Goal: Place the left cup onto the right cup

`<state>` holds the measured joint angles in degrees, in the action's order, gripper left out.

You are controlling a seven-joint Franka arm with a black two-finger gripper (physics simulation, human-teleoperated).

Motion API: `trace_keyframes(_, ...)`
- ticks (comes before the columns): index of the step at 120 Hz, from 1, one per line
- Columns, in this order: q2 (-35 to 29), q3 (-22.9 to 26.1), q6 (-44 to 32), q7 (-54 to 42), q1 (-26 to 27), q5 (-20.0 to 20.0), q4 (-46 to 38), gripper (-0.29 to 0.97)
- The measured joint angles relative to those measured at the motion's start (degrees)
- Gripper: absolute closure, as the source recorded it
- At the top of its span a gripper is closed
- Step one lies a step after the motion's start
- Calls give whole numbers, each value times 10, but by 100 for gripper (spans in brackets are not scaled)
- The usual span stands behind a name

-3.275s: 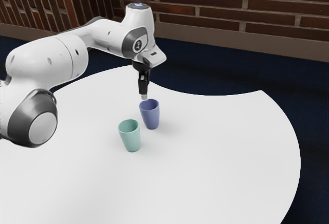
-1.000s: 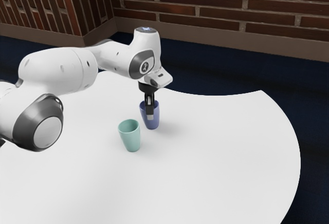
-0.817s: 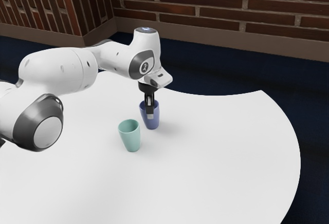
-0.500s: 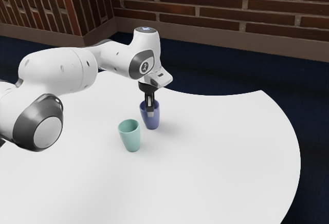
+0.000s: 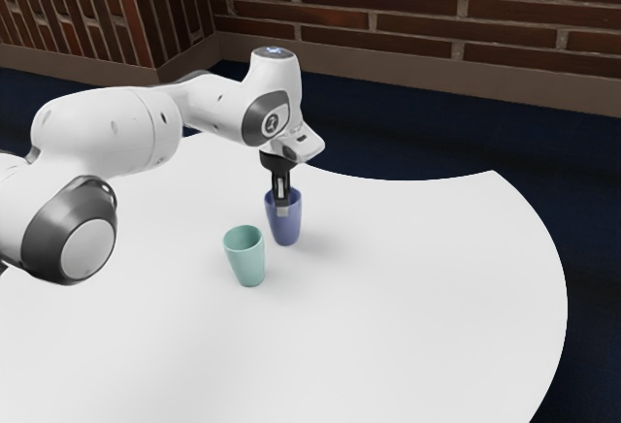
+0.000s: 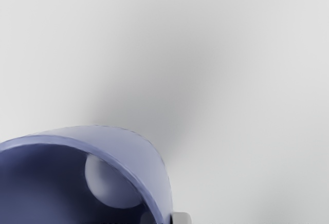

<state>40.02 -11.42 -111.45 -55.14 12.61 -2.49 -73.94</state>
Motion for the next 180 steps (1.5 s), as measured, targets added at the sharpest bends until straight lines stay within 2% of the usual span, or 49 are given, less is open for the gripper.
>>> trace_keyframes(52, -44, -1, 6, 3, 3, 8, -24, 79)
trace_keyframes(109, -105, -1, 23, 7, 11, 42, -47, 79)
trace_keyframes(180, -174, -1, 37, 23, 33, 61, -99, 79)
